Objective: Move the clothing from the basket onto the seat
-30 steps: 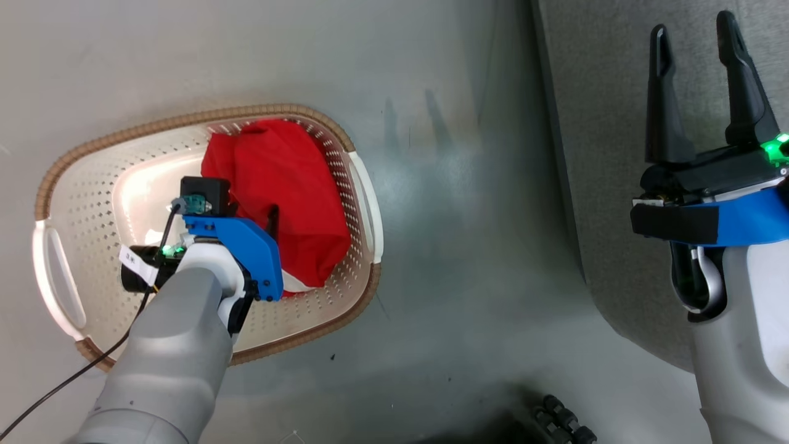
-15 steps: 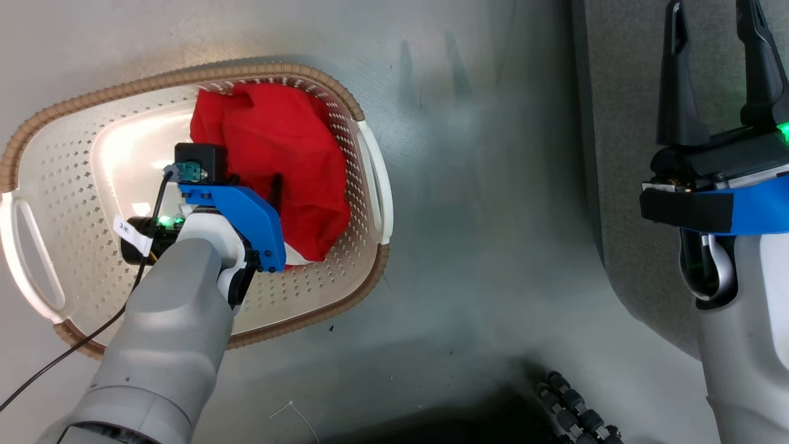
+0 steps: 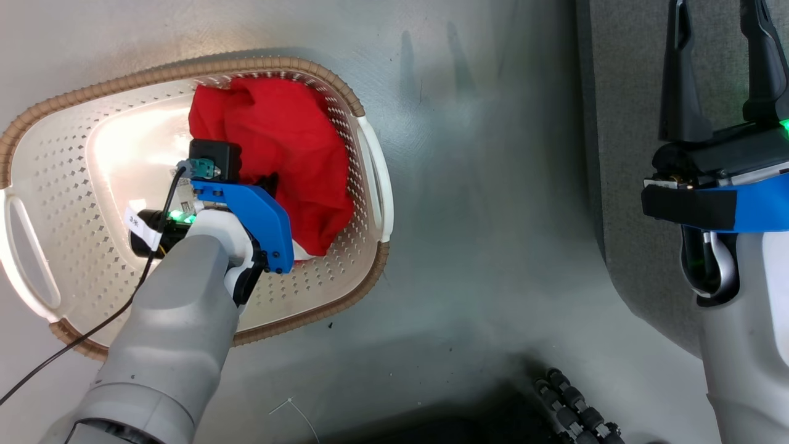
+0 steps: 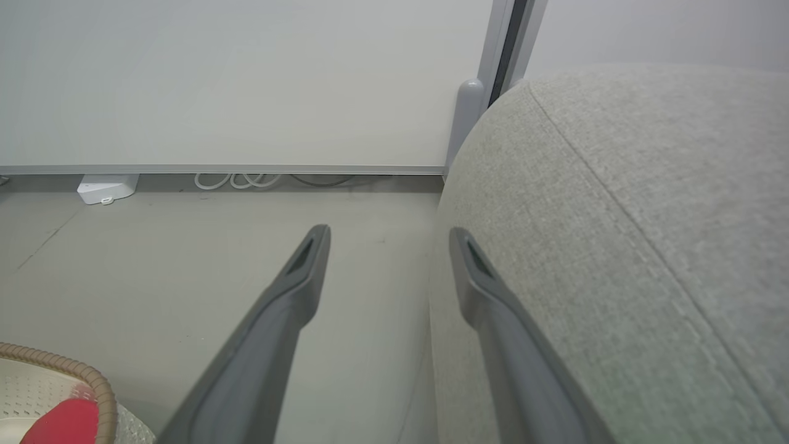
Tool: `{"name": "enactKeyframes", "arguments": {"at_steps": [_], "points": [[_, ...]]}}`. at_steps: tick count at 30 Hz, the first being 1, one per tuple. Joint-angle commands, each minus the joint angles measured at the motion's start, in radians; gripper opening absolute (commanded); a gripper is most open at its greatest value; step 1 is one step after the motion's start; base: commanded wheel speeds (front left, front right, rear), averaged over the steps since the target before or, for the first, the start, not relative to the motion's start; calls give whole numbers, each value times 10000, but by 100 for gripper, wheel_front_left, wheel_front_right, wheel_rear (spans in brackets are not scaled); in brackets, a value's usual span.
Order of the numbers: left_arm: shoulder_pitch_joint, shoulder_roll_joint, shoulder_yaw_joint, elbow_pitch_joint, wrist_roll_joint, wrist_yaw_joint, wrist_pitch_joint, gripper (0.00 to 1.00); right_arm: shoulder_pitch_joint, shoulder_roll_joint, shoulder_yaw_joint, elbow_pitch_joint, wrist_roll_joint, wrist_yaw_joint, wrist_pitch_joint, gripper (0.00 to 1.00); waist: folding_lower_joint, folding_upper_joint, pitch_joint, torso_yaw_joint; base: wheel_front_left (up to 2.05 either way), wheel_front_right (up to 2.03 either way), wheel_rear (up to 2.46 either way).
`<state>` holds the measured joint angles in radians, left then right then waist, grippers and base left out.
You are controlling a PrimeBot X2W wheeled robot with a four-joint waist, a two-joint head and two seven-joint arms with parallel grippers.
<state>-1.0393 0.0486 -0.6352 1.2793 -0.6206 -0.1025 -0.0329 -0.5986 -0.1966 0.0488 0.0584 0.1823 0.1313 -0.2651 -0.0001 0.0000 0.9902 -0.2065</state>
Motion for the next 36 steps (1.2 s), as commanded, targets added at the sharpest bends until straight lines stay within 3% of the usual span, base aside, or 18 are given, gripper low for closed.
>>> {"name": "enactKeyframes", "arguments": {"at_steps": [1, 16, 36], "points": [[-69, 38, -76, -50, -68, -48, -35, 0, -99, 23, -58, 153, 9, -11, 10, 100, 1, 0, -33, 12, 0, 0, 0], [381, 37, -1017, -649, -561, -204, -504, 0, 173, 34, -70, 383, -3, -11, 7, 100, 1, 0, -938, 299, 0, 0, 0], [1716, 35, -2602, -2195, -1885, -271, -1935, 0, 1092, -6, -194, 1076, -18, -11, 6, 100, 1, 0, -3468, 955, 0, 0, 0]]}}
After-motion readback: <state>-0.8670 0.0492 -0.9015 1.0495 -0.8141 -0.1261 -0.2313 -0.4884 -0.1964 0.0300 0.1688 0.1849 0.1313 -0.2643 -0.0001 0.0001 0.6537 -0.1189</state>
